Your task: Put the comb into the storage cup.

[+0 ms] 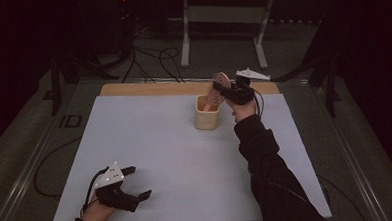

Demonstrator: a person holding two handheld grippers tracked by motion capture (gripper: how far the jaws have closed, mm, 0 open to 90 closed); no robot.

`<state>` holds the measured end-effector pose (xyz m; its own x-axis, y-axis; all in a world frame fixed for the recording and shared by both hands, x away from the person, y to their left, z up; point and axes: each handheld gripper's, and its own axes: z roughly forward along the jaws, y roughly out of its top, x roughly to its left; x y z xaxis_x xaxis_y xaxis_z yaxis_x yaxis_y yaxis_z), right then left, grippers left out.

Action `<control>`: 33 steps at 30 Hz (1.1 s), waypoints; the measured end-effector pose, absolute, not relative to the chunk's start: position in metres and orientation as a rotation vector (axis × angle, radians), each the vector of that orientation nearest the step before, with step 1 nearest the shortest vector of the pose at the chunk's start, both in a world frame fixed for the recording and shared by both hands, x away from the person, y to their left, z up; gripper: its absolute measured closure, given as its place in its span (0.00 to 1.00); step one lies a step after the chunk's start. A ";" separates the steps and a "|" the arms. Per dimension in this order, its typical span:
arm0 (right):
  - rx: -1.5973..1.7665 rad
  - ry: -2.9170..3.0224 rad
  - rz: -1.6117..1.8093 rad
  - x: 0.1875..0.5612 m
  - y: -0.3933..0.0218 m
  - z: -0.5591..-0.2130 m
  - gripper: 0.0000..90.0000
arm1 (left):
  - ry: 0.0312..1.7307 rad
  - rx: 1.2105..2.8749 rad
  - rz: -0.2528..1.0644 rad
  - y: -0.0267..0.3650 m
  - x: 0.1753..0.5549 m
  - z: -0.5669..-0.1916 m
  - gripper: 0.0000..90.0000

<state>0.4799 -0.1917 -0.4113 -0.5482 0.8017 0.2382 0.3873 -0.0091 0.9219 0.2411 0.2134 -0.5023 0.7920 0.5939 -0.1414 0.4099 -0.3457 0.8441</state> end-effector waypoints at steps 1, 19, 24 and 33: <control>1.239 1.910 1.575 0.480 -0.193 -0.412 0.70 | 0.752 1.985 0.232 0.213 0.241 -0.502 0.00; 1.244 1.915 1.526 0.480 -0.206 -0.412 0.48 | 0.754 1.987 0.231 0.213 0.241 -0.503 0.00; 1.247 1.935 1.495 0.479 -0.207 -0.410 0.30 | 0.754 1.988 0.231 0.213 0.241 -0.503 0.00; 1.286 1.948 1.471 0.477 -0.212 -0.409 0.14 | 0.752 1.990 0.233 0.212 0.241 -0.502 0.00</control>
<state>0.4772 -0.2124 -0.4091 -0.5090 0.8334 0.2153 0.4353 0.0335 0.8997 0.2411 0.2125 -0.5024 0.7916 0.5949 -0.1398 0.4113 -0.3494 0.8419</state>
